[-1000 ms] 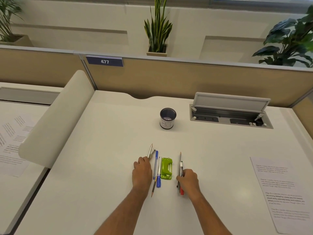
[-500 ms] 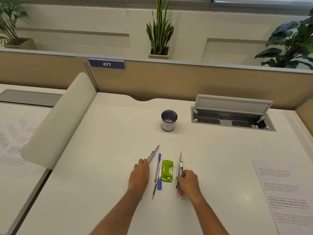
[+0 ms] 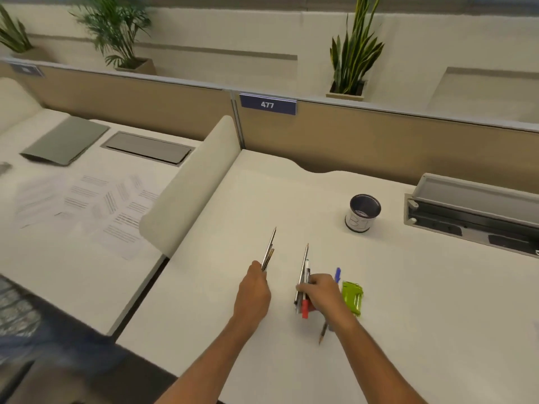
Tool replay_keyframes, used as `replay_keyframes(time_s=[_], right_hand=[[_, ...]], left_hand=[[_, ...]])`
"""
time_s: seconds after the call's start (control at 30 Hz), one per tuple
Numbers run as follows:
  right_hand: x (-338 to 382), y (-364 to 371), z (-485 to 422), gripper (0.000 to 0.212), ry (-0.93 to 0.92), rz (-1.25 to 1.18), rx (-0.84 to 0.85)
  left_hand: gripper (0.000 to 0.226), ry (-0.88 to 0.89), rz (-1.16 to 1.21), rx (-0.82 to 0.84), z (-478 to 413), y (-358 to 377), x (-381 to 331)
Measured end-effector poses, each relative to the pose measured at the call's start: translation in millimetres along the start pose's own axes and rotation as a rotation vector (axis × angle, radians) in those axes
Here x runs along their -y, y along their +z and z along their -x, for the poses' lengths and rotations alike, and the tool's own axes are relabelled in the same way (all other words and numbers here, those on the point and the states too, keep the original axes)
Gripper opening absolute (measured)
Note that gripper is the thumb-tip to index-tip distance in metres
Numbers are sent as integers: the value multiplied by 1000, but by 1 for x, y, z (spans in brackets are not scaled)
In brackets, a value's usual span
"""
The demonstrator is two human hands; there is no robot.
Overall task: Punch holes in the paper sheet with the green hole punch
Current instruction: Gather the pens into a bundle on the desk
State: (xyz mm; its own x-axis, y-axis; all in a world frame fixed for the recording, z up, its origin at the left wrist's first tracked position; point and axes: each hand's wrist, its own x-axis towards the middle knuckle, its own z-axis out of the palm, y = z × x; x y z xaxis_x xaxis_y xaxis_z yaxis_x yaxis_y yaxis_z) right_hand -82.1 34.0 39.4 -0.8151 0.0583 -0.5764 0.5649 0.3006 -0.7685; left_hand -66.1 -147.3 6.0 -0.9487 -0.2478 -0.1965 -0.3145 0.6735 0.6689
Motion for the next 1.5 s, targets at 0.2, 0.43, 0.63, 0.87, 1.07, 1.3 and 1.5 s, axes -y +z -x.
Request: replay_keyframes(time_s=[0.2,0.43,0.63,0.87,1.07,1.3,1.5], right_hand=[[39,91,-14,13,42,-3,75],[63,166,-29,19,78,64,40],[75,202,-35,12,92,177,-11],[69,218,-43,10,120,230,-65],[73,219,-41,14,85,262,-91],[73,211,-37,14,63,272,-142],[65,206,-39,18,16,240,-143]], left_hand=[[16,25,-214,-63,-30,-53,46],[21,2,-404,-64,-64,-85,77],[18,-25,-476,-58,-75,-97,99],[37,73,-626,-13,-77,-92,116],[28,103,-650,29,-80,-88,115],[33,153,-595,-12,-78,-88,111],[18,108,-450,-30,-76,-92,112]])
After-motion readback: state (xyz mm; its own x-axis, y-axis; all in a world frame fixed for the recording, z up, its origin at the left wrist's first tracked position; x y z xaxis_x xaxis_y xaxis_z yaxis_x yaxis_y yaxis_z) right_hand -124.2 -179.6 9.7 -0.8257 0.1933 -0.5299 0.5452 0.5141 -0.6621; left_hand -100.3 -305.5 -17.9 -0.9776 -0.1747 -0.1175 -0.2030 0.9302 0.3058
